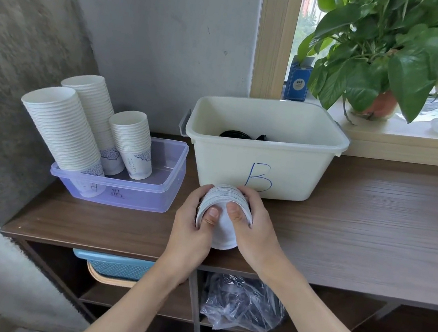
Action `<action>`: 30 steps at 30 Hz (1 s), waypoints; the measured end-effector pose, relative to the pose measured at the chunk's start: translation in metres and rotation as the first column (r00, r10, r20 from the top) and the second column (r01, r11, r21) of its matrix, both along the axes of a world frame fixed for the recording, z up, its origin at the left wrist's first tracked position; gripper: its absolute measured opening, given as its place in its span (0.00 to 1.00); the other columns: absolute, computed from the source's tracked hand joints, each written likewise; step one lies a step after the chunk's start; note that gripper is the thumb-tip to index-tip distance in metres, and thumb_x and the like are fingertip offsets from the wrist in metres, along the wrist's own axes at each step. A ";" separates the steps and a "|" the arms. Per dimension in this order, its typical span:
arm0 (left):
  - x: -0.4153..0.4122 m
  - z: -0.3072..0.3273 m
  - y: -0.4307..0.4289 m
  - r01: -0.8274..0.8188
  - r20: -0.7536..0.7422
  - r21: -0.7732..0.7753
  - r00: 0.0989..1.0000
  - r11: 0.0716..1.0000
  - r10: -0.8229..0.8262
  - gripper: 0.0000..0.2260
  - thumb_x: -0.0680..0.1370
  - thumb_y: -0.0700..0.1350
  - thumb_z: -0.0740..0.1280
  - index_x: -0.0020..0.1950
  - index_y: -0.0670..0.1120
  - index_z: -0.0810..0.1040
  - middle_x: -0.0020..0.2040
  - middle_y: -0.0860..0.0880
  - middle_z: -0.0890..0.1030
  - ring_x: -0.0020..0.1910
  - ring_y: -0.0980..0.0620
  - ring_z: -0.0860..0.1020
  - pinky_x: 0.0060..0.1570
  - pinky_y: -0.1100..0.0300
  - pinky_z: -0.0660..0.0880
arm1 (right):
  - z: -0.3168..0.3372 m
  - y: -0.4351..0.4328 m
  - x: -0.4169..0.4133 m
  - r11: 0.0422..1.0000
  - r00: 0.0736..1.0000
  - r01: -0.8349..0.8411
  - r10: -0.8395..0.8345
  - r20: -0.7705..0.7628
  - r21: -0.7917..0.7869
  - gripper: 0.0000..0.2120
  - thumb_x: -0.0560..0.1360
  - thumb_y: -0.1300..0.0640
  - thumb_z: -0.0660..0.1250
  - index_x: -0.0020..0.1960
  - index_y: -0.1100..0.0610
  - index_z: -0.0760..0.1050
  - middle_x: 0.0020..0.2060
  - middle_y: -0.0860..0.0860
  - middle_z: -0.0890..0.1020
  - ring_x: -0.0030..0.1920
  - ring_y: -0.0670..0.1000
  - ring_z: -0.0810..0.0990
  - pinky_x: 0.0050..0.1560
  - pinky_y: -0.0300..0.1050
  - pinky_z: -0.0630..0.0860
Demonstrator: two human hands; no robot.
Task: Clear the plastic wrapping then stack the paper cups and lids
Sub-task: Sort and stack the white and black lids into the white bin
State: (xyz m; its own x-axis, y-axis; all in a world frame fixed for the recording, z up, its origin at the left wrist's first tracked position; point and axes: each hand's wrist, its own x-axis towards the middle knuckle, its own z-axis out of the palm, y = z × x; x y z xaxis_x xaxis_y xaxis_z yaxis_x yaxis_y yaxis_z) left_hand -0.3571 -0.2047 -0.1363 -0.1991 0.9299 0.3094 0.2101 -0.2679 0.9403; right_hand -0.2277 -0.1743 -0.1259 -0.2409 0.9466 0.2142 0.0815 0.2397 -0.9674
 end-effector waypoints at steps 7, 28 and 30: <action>0.003 -0.001 0.004 -0.028 0.152 -0.013 0.988 1.000 0.029 0.19 0.75 0.49 0.64 0.63 0.42 0.76 0.51 0.53 0.84 0.50 0.60 0.81 0.48 0.69 0.75 | 0.000 0.003 -0.009 0.998 0.998 0.055 -0.056 -0.027 -0.028 0.15 0.74 0.46 0.65 0.58 0.50 0.70 0.51 0.47 0.78 0.51 0.40 0.76 0.47 0.24 0.69; -0.006 0.007 -0.001 0.047 0.142 -0.105 0.989 0.993 -0.032 0.28 0.73 0.60 0.67 0.68 0.45 0.74 0.60 0.48 0.82 0.60 0.50 0.80 0.62 0.52 0.76 | 0.004 -0.005 0.000 0.996 0.998 -0.066 0.064 -0.023 -0.059 0.19 0.75 0.50 0.65 0.65 0.49 0.69 0.58 0.46 0.80 0.59 0.44 0.78 0.60 0.38 0.74; -0.007 0.005 -0.001 0.052 0.156 -0.095 0.987 0.994 -0.037 0.26 0.73 0.58 0.68 0.66 0.45 0.75 0.58 0.47 0.83 0.58 0.50 0.81 0.58 0.56 0.77 | 0.002 -0.006 -0.001 0.997 0.998 -0.060 0.058 -0.022 -0.050 0.17 0.75 0.52 0.65 0.63 0.46 0.69 0.58 0.45 0.80 0.59 0.43 0.78 0.59 0.36 0.74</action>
